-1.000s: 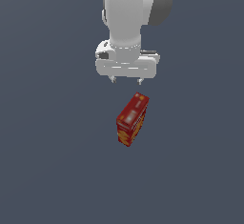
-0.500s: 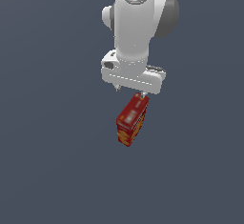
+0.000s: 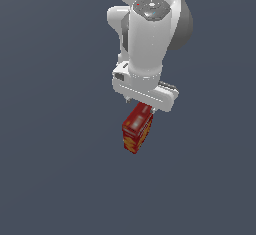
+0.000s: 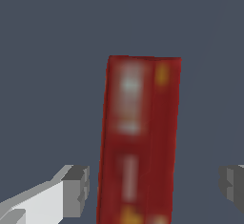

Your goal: Pick up the object and move it to a goal position.

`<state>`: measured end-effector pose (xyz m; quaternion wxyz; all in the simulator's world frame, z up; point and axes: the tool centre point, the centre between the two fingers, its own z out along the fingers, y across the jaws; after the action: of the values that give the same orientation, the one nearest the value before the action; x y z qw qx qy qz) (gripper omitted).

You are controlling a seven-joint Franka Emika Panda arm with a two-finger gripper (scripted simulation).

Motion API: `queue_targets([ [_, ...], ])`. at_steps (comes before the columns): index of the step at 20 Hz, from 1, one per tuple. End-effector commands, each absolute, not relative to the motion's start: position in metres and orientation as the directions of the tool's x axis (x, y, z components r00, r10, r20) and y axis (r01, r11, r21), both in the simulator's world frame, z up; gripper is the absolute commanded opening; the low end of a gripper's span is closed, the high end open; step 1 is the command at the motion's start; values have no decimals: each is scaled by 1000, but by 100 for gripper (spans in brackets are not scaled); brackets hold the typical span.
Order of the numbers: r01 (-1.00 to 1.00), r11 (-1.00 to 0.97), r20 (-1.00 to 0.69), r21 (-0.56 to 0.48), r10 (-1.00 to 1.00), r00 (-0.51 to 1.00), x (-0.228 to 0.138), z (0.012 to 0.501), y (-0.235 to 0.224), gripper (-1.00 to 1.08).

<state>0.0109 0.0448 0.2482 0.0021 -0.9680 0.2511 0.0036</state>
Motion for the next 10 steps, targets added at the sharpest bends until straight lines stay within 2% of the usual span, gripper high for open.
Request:
queue_targets([
  [1, -508, -862, -4, -1, -508, 862, 15, 245, 47, 100],
  [10, -527, -850, -1, 0, -527, 850, 19, 242, 49, 100],
])
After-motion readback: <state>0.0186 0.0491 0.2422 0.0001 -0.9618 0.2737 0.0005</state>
